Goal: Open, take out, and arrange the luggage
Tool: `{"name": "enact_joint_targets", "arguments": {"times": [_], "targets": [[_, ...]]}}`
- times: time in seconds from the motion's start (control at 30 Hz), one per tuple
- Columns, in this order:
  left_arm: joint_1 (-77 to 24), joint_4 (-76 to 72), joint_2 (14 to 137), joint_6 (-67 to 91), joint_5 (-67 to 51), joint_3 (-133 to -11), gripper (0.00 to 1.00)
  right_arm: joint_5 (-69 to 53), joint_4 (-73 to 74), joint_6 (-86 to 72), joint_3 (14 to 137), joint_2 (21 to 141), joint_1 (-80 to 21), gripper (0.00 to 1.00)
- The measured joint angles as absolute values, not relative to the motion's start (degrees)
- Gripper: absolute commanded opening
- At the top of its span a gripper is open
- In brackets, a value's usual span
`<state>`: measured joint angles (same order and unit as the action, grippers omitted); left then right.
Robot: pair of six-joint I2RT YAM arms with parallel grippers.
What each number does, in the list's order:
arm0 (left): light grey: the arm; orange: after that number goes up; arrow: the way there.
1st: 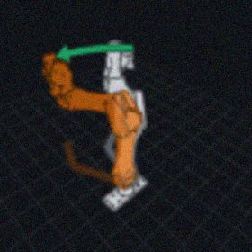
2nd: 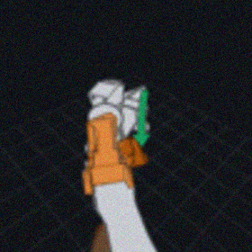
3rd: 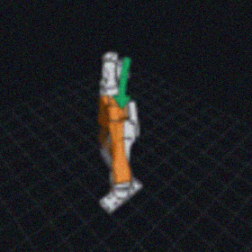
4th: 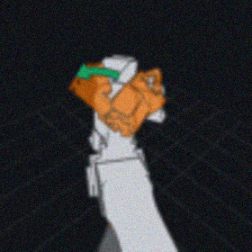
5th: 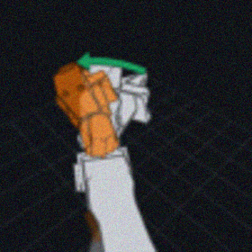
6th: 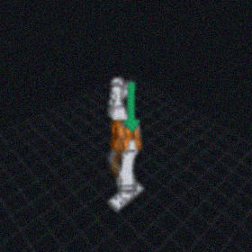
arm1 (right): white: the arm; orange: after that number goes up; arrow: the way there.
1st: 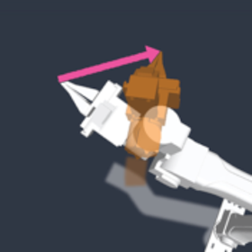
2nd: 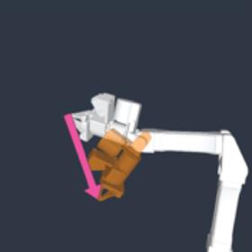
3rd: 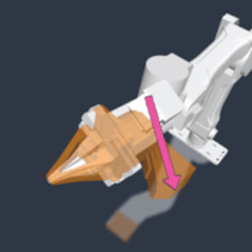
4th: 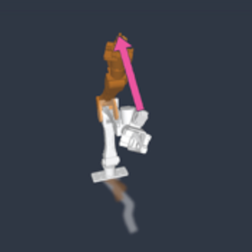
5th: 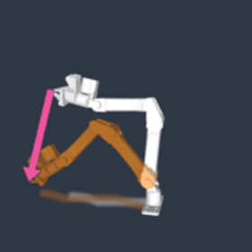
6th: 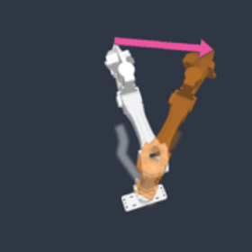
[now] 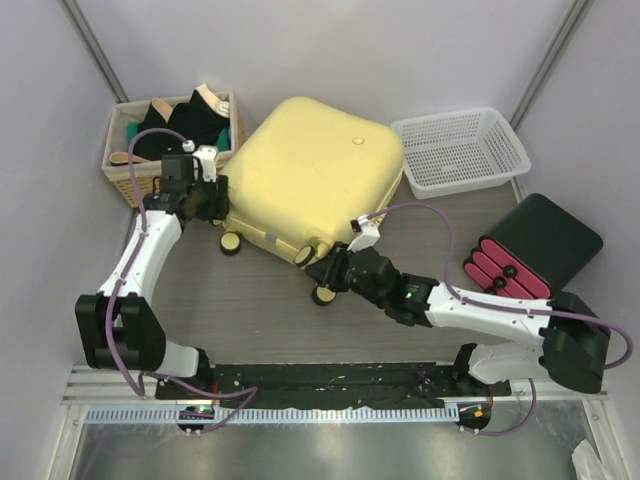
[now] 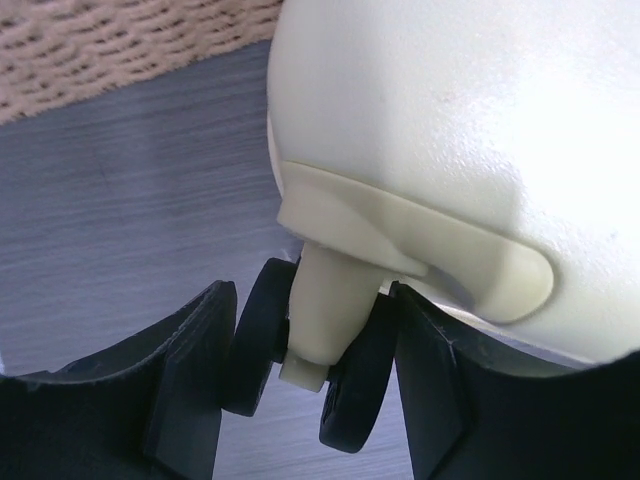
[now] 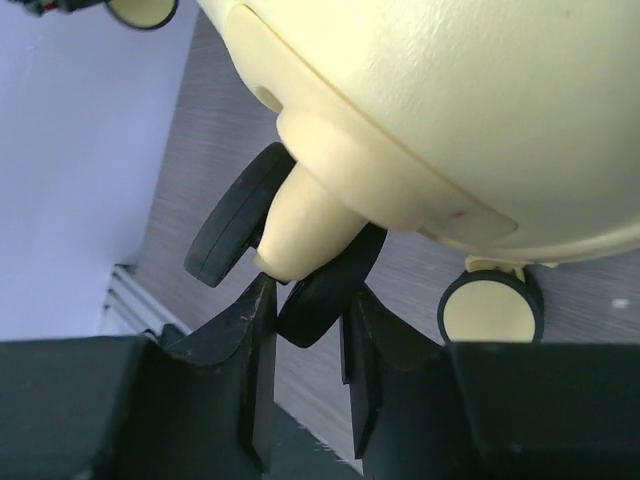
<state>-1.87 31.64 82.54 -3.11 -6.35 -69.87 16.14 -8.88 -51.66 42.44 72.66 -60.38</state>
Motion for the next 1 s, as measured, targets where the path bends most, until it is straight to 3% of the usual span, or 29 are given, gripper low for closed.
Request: {"name": "enact_joint_targets", "arguments": {"times": [0.2, 0.4, 0.5, 0.53, 0.57, 0.7, 0.8, 0.83, 0.9, 1.0], "targets": [[-6.7, 28.6, 73.7, 5.7, -4.6, -61.4, 0.00, 18.0, -1.9, -43.5, 39.6, 64.9, -55.3, 0.20], [-11.1, 27.6, 63.2, 15.3, -8.7, -50.1, 0.00, 13.2, 0.3, -35.7, 39.0, 62.9, -43.9, 0.32], [-13.7, 26.2, 61.6, 19.8, -10.6, -48.2, 0.00, 14.0, 1.0, -31.6, 40.2, 64.3, -41.2, 0.45], [-14.2, 26.1, 61.3, 21.0, -11.0, -48.0, 0.00, 14.1, 2.0, -30.2, 40.9, 64.7, -40.9, 0.58], [-14.6, 26.1, 61.1, 22.2, -11.3, -47.9, 0.00, 14.1, 3.1, -28.7, 41.7, 65.1, -40.9, 0.65], [-14.9, 26.5, 60.5, 23.3, -11.6, -47.9, 0.00, 13.1, 8.3, -24.4, 44.9, 64.1, -41.0, 0.84], [-15.2, 28.9, 60.2, 22.8, -11.1, -49.2, 0.37, 12.6, 11.7, -22.9, 47.1, 61.9, -41.1, 0.93], [-15.4, 30.3, 60.2, 22.3, -10.6, -49.9, 0.59, 12.2, 13.3, -22.3, 48.1, 60.4, -41.1, 0.94], [-15.6, 33.6, 60.2, 21.6, -9.6, -51.9, 0.79, 11.6, 15.8, -21.1, 50.5, 57.1, -41.1, 0.94], [-15.7, 37.6, 59.1, 19.8, -8.5, -56.7, 0.94, 8.6, 16.5, -20.3, 53.4, 51.7, -41.1, 0.94]]}}
